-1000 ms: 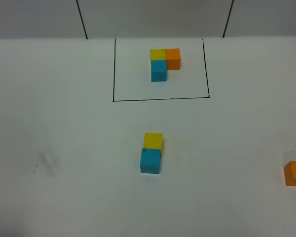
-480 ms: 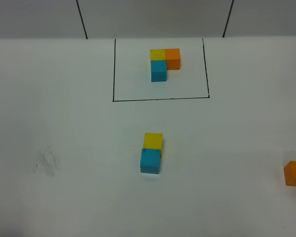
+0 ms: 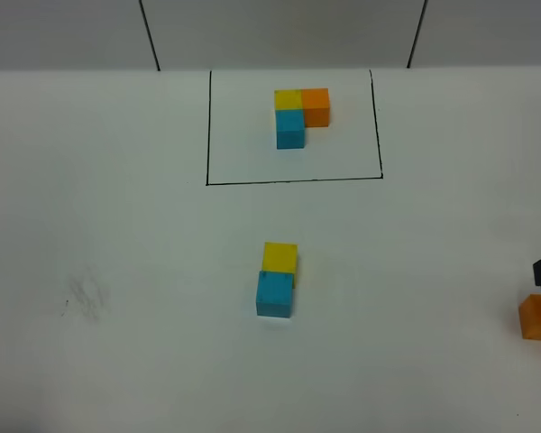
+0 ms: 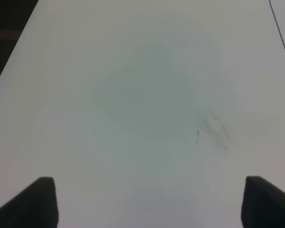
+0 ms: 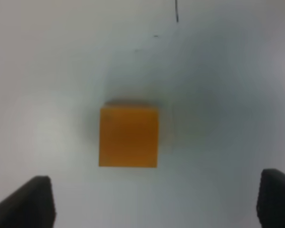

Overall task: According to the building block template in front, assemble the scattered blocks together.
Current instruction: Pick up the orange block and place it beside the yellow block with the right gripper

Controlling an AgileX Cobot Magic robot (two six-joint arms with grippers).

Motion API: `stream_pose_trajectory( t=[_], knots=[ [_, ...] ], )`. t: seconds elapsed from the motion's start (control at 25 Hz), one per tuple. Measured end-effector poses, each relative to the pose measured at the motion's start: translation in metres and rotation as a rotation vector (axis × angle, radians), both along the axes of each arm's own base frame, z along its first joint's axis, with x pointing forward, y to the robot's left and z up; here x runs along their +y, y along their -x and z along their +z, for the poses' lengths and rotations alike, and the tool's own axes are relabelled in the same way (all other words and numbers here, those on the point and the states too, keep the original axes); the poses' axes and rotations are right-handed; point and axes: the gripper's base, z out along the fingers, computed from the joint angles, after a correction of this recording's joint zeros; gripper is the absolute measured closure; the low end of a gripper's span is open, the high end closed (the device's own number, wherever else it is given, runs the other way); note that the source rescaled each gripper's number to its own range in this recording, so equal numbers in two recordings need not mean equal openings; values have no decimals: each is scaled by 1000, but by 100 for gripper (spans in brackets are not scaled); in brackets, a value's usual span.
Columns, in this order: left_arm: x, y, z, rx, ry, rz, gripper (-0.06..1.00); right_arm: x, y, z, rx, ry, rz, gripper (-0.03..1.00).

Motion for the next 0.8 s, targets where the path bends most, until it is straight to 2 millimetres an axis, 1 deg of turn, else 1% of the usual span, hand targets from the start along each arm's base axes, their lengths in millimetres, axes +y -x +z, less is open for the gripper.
stream_pose_trajectory(
  t=[0.12, 0.32, 0.8],
  knots=[
    [0, 0, 0, 0, 0, 0, 29, 1, -5, -16, 20, -7, -3, 23],
    [0, 0, 0, 0, 0, 0, 29, 2, -14, -35, 48, -20, -6, 23],
    [0, 0, 0, -1, 0, 0, 29, 5, -27, -64, 97, -35, -10, 23]
  ],
)
